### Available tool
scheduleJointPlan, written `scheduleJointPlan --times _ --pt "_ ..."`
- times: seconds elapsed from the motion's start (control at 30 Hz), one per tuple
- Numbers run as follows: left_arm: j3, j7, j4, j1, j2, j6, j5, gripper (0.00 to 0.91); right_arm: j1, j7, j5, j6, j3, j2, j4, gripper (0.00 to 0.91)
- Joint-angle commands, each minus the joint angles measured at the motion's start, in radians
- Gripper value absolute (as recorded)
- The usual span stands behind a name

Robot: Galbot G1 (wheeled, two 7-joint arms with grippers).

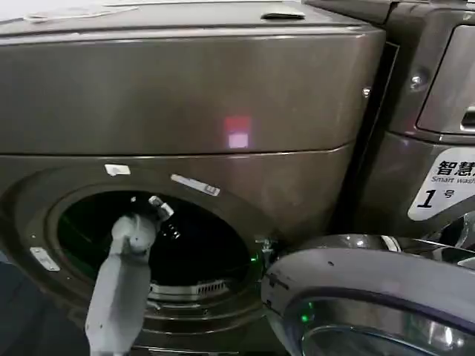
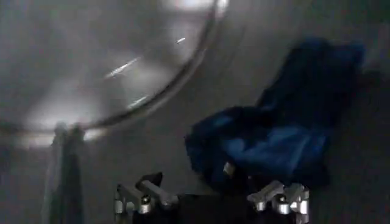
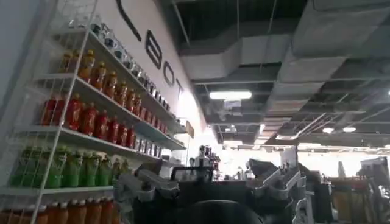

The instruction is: Grasp the clothes from the dryer.

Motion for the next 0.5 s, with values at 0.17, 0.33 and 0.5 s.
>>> scheduleJointPlan --times 0.17,0.33,0.5 --pt "0.087 0.383 0.285 -0.240 0.014 -0.747 0.267 0.907 0.014 -0.001 -0.010 0.009 -0.017 0.001 -0.010 0.907" --pt "0.104 0.385 0.319 -0.269 0.020 -0.773 0.249 0.907 0.018 -0.001 -0.022 0.018 -0.022 -0.006 -0.025 0.907" --pt "0.104 0.385 0.377 -0.305 0.022 -0.776 0.238 0.907 0.021 -0.001 -0.026 0.018 -0.027 -0.008 -0.021 0.907"
